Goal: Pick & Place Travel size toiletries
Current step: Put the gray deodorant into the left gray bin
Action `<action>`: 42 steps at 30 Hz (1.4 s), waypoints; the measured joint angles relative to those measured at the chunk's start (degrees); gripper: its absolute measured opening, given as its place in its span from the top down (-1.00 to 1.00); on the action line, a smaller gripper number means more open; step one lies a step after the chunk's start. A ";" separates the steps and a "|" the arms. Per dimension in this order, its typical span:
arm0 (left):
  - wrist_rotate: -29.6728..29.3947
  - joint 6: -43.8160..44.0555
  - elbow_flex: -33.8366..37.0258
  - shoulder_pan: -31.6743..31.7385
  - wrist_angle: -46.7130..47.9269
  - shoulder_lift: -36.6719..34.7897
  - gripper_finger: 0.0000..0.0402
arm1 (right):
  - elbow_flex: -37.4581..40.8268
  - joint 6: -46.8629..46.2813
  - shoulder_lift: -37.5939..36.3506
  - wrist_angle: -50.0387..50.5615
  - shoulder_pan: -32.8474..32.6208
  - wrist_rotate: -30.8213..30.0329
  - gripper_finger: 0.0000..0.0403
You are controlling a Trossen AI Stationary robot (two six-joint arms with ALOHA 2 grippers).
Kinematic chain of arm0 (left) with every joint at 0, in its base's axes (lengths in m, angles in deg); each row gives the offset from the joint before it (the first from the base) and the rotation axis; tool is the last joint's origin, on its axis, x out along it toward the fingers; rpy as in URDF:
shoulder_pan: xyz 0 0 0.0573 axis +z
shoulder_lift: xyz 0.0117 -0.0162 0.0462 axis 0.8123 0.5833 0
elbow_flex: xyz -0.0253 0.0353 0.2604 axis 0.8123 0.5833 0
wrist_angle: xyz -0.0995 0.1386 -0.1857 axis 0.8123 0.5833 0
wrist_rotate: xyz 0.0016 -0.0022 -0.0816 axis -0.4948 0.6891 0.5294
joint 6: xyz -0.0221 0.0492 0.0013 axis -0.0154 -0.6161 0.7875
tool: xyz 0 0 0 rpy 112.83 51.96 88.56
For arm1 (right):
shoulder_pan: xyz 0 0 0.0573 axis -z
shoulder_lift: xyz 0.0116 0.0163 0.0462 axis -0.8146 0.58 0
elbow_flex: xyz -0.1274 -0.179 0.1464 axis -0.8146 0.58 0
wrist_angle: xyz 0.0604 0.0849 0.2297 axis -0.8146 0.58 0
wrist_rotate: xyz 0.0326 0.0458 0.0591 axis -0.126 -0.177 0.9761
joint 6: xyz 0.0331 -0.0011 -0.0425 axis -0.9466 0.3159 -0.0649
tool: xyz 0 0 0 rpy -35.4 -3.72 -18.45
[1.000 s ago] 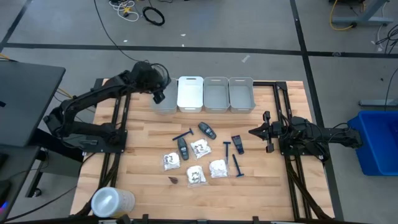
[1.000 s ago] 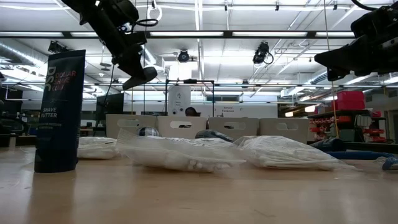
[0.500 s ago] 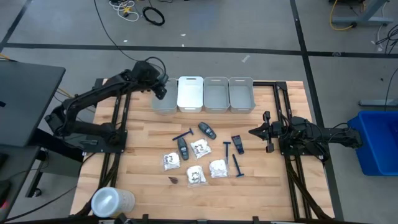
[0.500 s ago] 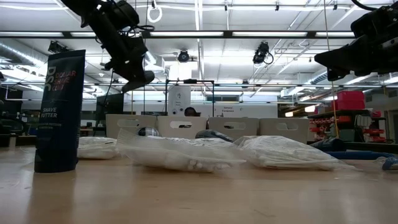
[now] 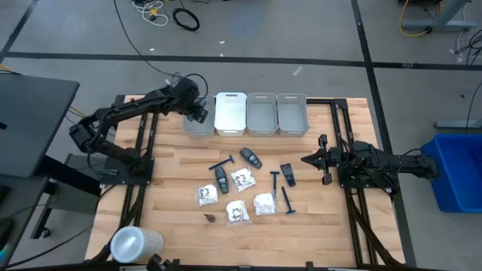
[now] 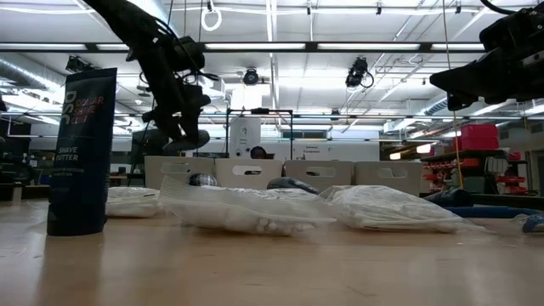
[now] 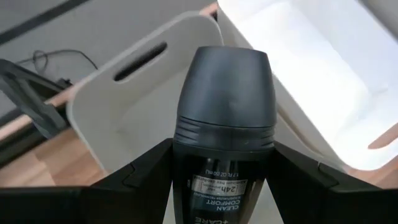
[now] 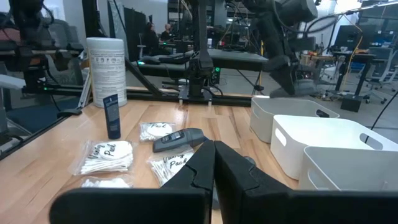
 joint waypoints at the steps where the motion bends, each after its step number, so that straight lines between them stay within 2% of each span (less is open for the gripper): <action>1: 0.01 0.00 0.00 -0.01 0.01 0.55 -0.17 | 0.00 0.02 0.00 0.00 0.00 -0.02 0.93; 17: 0.17 0.35 0.00 0.01 0.02 7.81 -0.17 | 0.00 0.00 0.01 -0.01 0.01 -0.02 0.93; 28: 1.62 -0.79 0.00 0.01 -0.03 8.84 -0.18 | 0.00 0.02 0.01 0.01 0.01 0.00 0.93; 42: 1.86 -1.60 0.00 -0.04 -0.01 8.75 -0.48 | 0.00 0.00 0.00 0.00 0.02 0.00 0.93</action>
